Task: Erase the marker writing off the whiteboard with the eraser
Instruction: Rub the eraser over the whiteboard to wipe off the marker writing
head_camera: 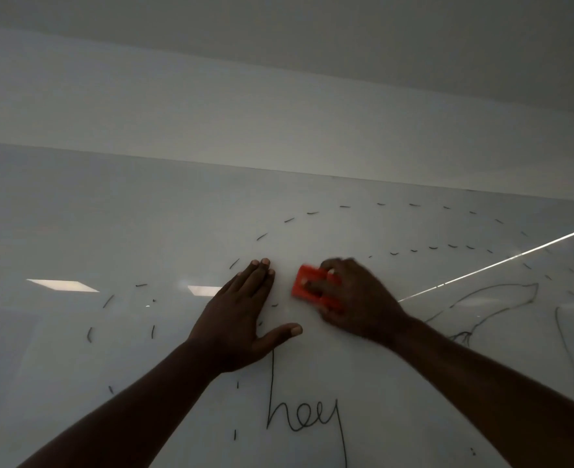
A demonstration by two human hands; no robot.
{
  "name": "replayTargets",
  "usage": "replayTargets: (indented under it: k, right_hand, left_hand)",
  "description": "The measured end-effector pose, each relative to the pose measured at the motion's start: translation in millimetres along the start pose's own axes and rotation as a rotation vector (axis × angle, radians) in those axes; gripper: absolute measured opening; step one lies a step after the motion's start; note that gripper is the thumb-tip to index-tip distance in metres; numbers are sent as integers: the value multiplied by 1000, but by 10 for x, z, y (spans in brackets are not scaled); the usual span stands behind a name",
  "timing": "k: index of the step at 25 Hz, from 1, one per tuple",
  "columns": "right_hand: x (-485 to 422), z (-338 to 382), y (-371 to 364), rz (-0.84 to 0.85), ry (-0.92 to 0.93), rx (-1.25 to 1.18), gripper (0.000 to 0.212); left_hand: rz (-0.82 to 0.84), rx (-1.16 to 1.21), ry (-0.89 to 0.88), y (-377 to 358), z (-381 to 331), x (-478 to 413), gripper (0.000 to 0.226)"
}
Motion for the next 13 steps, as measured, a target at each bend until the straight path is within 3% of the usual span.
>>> replayTargets:
  k: [3,4,6,8,9,11,13]
  right_hand:
    - [-254,-121,36,-257,-586,-27,42]
    - [-274,25,-78,-319,-657,-26,41]
    - [-216,359,-281,-295,-417,-16,43]
    - [-97,326,-267,-128,-38,-28,46]
    - [-134,182,-175,-64,50,-38,47]
    - [-271,-66,-56,-50,-18,-21,46]
    - [-400,-116,-50,-167,-264,11,45]
  left_hand:
    - [-12,7,30,16,-81,-17,120]
    - [-16,12,41,16,-104,-18,120]
    - [-25,16,52,33,-117,-24,120]
    - [-12,-8,52,64,-123,-28,121]
    - [4,-26,52,80,-127,-33,121]
    - [53,-49,35,124,-119,-55,119]
    - [55,-83,16,209,-31,-61,108]
Point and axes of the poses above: each hand's wrist, its own x-axis away from the middle knuckle, its own y-axis out of the back of the hand, z = x × y, the point moved 1 cm from there along -x, towards the middle knuckle, and after that the axes turned 8 degrees about -x, right-handed, at the moved point
